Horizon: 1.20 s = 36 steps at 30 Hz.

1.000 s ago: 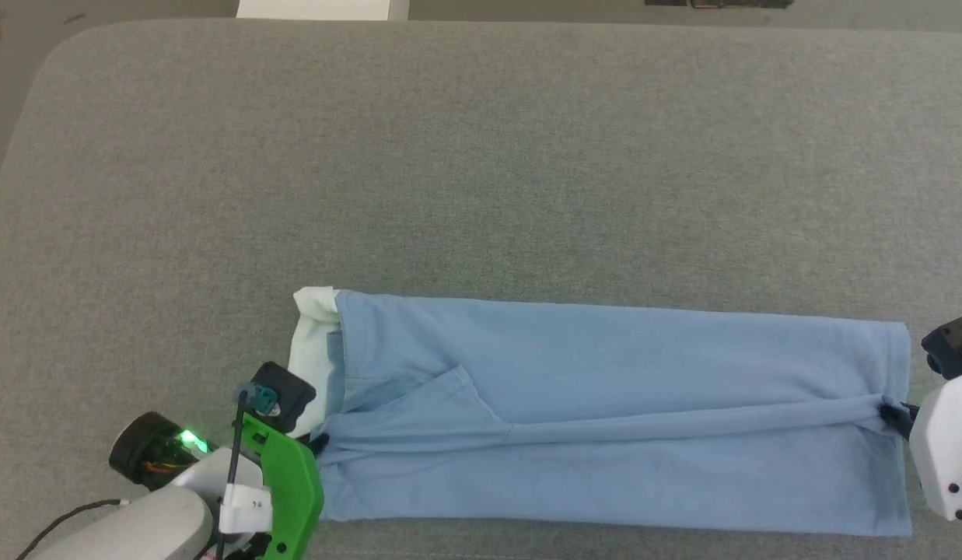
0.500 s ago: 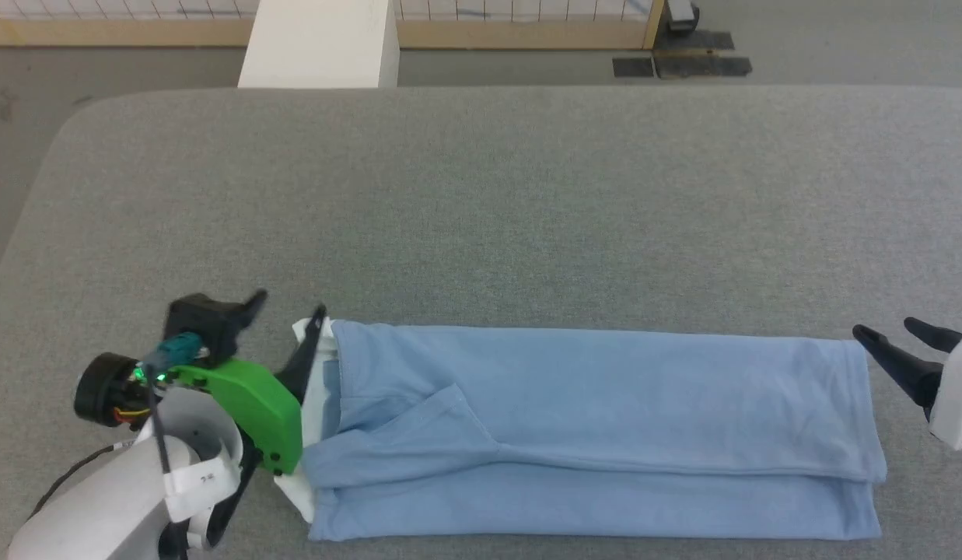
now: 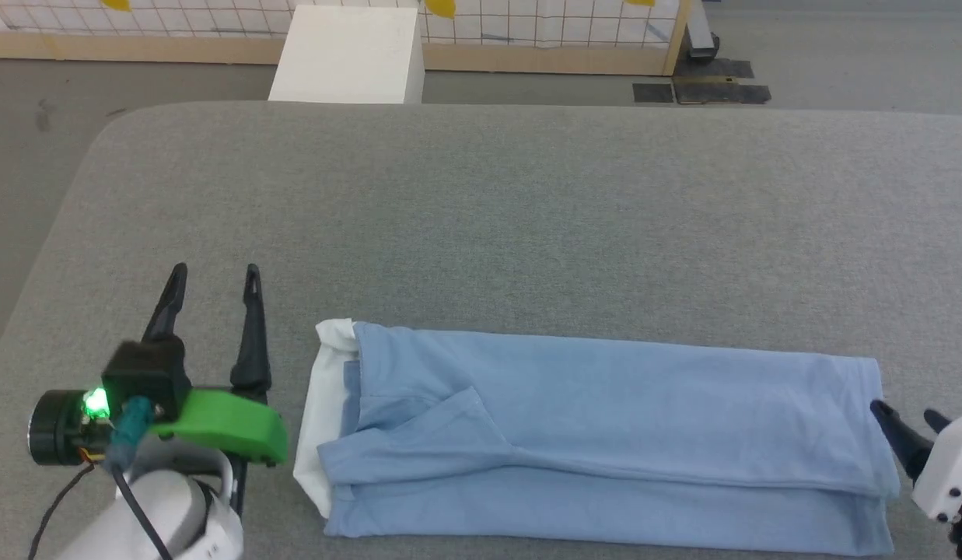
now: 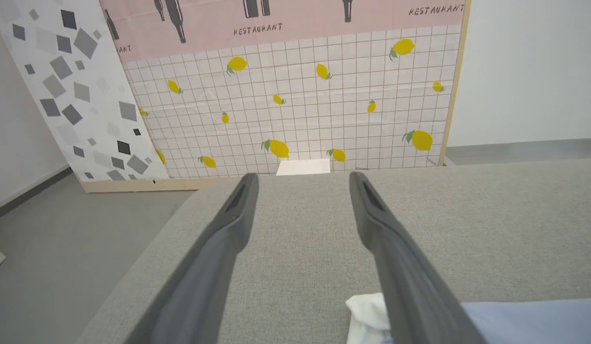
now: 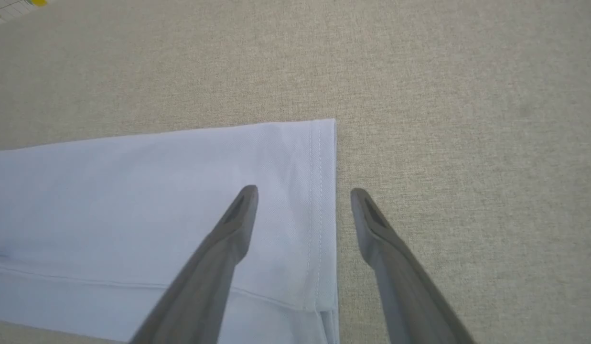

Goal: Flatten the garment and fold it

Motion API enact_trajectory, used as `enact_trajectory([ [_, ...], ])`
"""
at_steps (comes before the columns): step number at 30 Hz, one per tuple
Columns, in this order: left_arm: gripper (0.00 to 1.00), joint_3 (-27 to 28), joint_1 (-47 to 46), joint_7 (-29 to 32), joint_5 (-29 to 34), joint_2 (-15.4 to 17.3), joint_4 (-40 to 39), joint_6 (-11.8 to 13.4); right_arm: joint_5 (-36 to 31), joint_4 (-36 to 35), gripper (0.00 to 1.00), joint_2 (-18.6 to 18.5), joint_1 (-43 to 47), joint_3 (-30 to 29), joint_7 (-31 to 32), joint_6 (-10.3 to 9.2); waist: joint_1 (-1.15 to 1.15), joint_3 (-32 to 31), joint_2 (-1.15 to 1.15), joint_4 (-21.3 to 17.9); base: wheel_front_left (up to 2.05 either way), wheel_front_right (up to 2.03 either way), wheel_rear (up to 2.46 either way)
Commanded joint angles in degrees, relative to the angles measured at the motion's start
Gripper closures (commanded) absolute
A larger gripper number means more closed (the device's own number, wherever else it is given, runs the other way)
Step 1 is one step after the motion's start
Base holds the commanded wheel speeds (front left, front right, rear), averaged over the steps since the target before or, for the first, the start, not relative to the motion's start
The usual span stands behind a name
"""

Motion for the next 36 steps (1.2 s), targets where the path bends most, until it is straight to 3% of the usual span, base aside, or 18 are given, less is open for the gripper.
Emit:
enact_trajectory([
  [1, 0.0, 1.2, 2.6, -0.4, 3.0, -1.2, -0.8, -0.3, -1.7, 0.2, 0.0, 1.7, 0.8, -1.6, 0.3, -0.09, 0.0, 0.1, 0.0, 0.4, 0.0, 0.0, 0.0],
  [7, 0.0, 6.0, 9.9, -0.4, 14.2, -5.0, -2.8, -3.7, -7.3, 1.4, 0.0, 7.9, 1.5, -7.4, 1.1, -0.09, 0.0, 0.8, 0.0, 1.5, 0.0, 0.0, 0.0],
  [12, 0.0, 6.3, 12.6, -0.4, 22.1, -6.4, -2.2, -6.1, -9.3, 3.5, 0.0, 10.3, 1.4, -11.0, 2.6, -0.09, 0.0, 1.6, 0.0, 2.6, 0.0, 0.0, 0.0],
  [22, 0.0, 9.6, 13.2, -0.4, 25.2, -11.3, 0.2, -9.3, -7.6, 6.9, 0.0, 9.9, -0.6, -11.4, 6.0, -0.09, 0.0, 4.9, 0.0, 4.6, 0.0, 0.0, 0.0],
  [31, 0.0, 12.5, 12.5, -0.4, 27.2, -13.9, 1.4, -12.2, -1.0, 7.3, 0.0, 10.8, 1.1, -6.7, 10.6, -0.09, 0.0, 6.3, 0.0, 5.6, 0.0, 0.0, 0.0],
  [32, 0.0, 12.9, 12.6, -0.4, 27.4, -14.1, 1.5, -12.5, -0.2, 6.9, 0.58, 10.8, 1.3, -6.1, 10.8, -0.09, 0.0, 6.3, 0.0, 5.6, 0.0, 0.0, 0.0],
  [33, 0.0, 13.1, 12.7, -0.4, 27.5, -14.3, 1.6, -12.7, 0.5, 6.7, 0.9, 10.7, 1.4, -5.6, 10.8, -0.09, 0.0, 6.3, 0.0, 5.5, 0.0, 0.0, 0.0],
  [34, 0.0, 13.5, 12.8, -0.4, 27.7, -14.5, 1.7, -13.0, 1.2, 6.4, 1.0, 10.5, 1.6, -5.2, 10.8, -0.09, 0.0, 6.2, 0.0, 5.5, 0.0, 0.0, 0.0],
  [36, 0.0, 14.0, 13.0, -0.4, 28.0, -14.8, 1.8, -13.5, 2.0, 5.8, 1.0, 10.0, 1.7, -4.8, 10.2, -0.09, 0.0, 6.0, 0.0, 5.4, 0.0, 0.0, 0.0],
])
